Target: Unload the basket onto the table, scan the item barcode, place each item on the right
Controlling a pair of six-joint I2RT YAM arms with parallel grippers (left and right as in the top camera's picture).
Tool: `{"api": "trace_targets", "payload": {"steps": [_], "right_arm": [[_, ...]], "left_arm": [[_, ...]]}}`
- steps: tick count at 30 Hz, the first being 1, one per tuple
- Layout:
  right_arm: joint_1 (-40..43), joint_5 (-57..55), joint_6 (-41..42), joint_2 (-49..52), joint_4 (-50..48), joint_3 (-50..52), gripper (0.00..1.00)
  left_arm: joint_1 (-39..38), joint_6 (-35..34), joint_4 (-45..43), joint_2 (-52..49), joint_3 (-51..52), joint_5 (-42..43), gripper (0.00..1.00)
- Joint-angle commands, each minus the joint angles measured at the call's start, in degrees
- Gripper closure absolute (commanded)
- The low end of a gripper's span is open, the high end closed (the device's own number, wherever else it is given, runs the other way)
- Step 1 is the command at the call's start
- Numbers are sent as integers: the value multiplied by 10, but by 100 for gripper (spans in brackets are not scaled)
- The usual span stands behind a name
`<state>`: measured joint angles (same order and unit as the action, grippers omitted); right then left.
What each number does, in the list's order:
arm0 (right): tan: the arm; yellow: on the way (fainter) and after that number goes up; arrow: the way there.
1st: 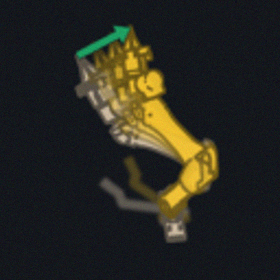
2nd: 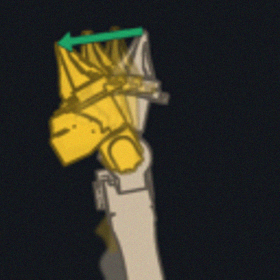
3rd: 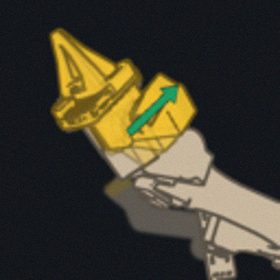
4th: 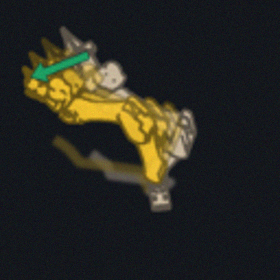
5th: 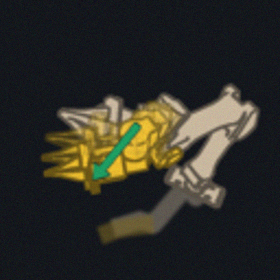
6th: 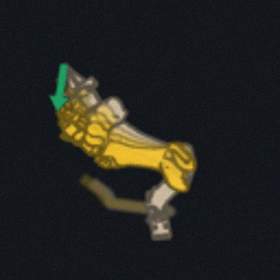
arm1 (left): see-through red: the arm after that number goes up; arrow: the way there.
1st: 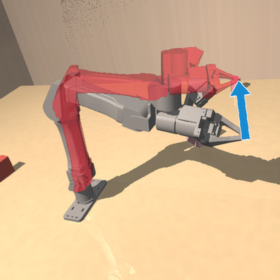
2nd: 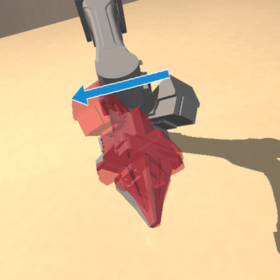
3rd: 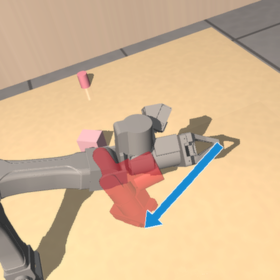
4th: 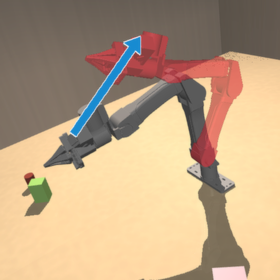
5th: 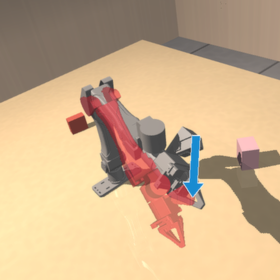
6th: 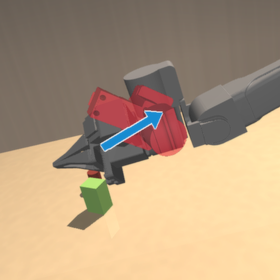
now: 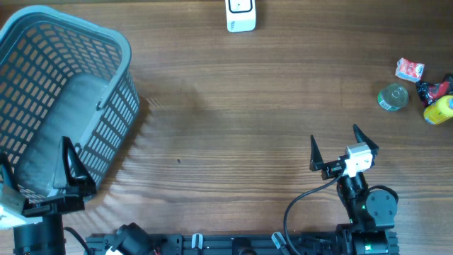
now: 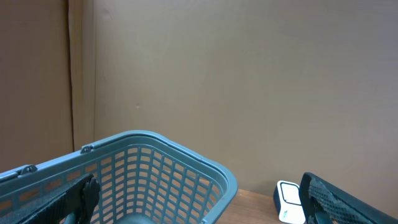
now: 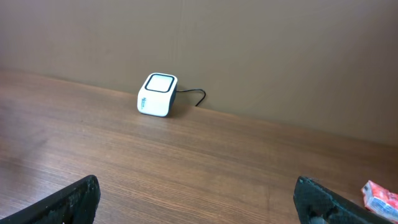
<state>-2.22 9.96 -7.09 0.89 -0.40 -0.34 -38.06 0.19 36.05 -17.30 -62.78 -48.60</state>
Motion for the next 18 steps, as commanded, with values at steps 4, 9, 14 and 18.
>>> {"api": "trace_targets", "payload": {"steps": [4, 9, 14, 18], "right_arm": [[-1, -15, 11, -7, -2, 0, 0], [-1, -15, 11, -7, -2, 0, 0], [-1, -15, 11, -7, -2, 0, 0], [-1, -15, 11, -7, -2, 0, 0]], "left_arm": [[3, 9, -2, -5, -1, -1, 0], [3, 9, -2, -5, -1, -1, 0], [3, 9, -2, -5, -1, -1, 0], [7, 6, 4, -5, -1, -4, 0]]}}
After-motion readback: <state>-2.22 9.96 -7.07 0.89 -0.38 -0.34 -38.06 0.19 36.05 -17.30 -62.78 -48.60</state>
